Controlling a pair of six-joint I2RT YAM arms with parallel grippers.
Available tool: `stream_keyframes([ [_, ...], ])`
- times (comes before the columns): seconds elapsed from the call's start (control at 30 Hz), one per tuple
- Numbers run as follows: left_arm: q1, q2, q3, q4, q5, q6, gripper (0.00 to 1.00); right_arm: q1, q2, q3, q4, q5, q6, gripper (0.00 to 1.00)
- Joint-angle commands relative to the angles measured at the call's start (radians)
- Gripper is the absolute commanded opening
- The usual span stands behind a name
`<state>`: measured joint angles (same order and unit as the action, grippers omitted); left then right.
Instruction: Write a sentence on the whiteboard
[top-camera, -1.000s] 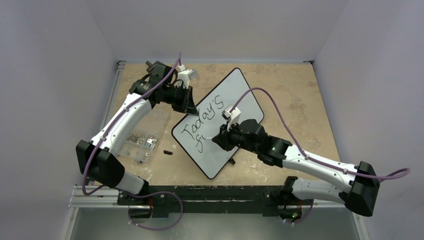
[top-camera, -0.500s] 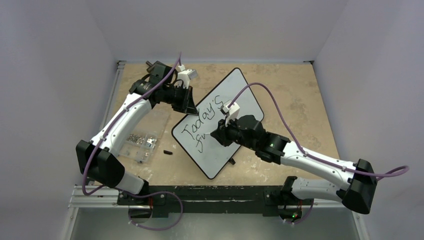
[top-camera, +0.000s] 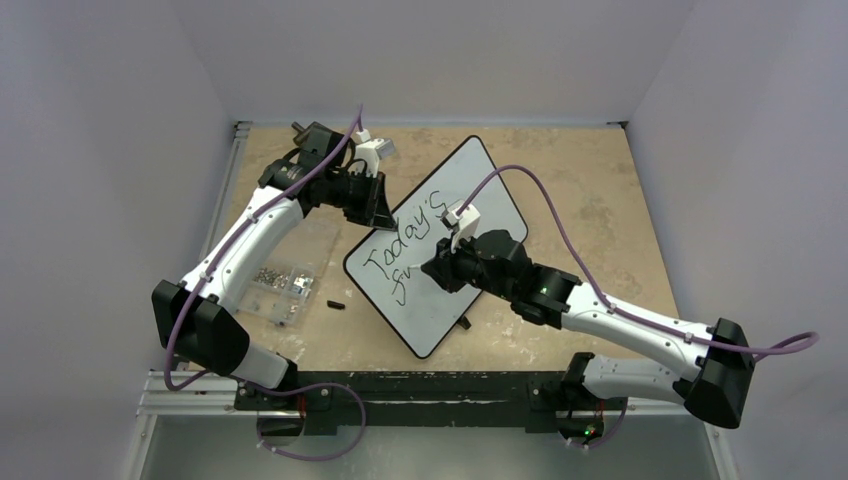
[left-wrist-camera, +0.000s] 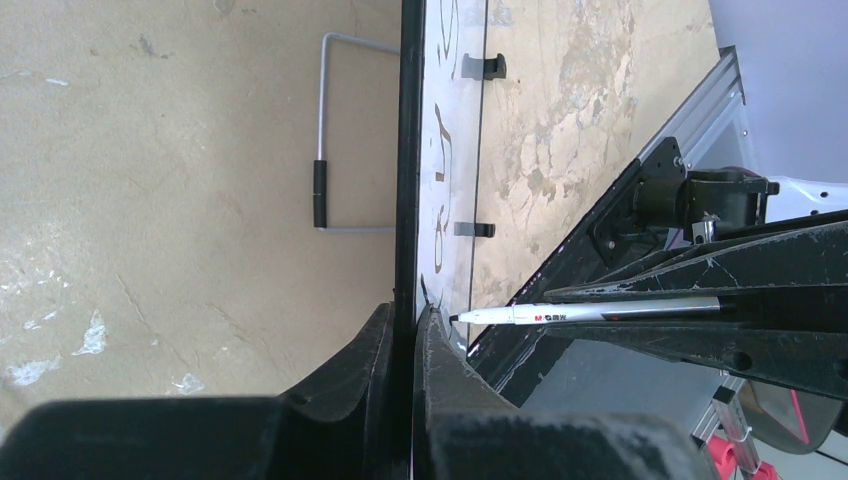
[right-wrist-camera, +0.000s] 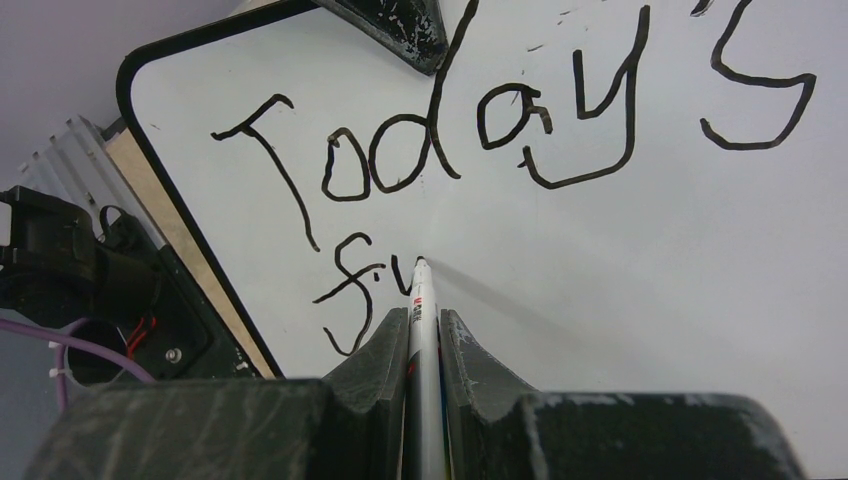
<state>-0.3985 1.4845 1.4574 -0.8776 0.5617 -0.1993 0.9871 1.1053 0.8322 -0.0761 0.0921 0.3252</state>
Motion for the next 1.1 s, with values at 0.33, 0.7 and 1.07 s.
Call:
stream_keyframes([
  [0.33,0.008,-0.03,0.001,0.029,-0.111,0.013,0.0,-0.008,-0.016,-0.01,0.031,0.033,0.002,0.0],
  [0.7,0.008,-0.032,0.001,0.029,-0.11,0.012,0.0,-0.009,-0.053,-0.071,0.017,0.016,0.028,0.0],
  [1.07,0.007,-0.033,0.002,0.029,-0.104,0.011,0.0,-0.009,-0.109,-0.034,0.031,0.048,0.032,0.0],
])
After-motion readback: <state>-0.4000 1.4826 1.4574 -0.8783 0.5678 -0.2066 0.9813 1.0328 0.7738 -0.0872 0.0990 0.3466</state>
